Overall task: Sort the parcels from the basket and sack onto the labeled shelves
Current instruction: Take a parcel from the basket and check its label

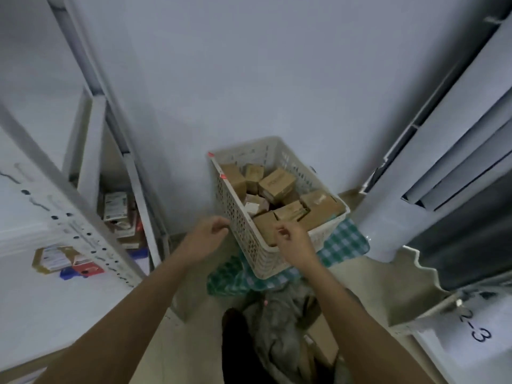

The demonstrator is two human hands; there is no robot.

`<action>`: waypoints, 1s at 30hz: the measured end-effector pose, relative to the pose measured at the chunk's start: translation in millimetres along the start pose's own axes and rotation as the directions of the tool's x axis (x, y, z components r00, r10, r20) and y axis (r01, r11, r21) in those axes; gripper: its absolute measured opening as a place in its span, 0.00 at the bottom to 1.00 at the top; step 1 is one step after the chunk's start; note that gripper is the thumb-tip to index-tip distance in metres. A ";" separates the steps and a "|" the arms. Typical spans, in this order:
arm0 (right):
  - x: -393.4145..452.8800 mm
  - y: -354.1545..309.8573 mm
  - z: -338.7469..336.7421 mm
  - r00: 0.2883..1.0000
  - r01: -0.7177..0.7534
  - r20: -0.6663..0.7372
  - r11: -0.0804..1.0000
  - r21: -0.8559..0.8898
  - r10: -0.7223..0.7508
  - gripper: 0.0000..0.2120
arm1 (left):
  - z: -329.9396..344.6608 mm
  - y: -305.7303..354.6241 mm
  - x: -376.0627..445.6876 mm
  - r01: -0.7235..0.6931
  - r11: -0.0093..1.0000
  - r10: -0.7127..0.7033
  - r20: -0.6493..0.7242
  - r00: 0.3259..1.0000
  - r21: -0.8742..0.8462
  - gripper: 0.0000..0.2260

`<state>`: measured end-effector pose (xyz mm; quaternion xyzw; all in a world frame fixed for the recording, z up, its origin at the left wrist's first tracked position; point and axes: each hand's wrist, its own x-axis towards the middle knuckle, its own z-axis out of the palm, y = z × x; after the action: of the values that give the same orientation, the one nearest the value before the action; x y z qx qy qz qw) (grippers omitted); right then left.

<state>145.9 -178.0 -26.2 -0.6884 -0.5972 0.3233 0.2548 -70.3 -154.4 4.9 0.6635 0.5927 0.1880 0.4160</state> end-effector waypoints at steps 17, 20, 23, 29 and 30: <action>290.0 7.4 80.3 0.946 -0.176 0.261 0.981 -0.076 0.190 0.11 | -27.4 -37.6 248.5 0.300 0.954 -0.300 -0.008 0.954 -0.028 0.14; 313.5 16.0 89.7 0.924 -0.169 0.311 0.968 -0.187 0.221 0.16 | -16.4 -46.0 270.3 0.301 0.953 -0.301 -0.003 0.953 -0.024 0.16; 337.3 20.1 97.8 0.929 -0.123 0.296 0.938 -0.324 0.224 0.20 | -10.4 -57.6 282.4 0.330 0.944 -0.330 0.027 0.944 -0.002 0.20; 380.3 21.1 119.6 0.901 -0.147 0.346 0.936 -0.321 0.261 0.26 | -15.1 -87.6 288.6 0.377 0.926 -0.376 0.032 0.926 -0.032 0.21; 386.2 21.3 123.7 0.879 -0.170 0.375 0.928 -0.332 0.296 0.29 | -16.0 -90.8 288.1 0.387 0.922 -0.386 0.030 0.922 -0.033 0.21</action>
<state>97.2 195.4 -178.0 -0.7002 -0.5903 0.4010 -0.0239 -74.1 118.2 -126.4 0.5276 0.7035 0.1060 0.4642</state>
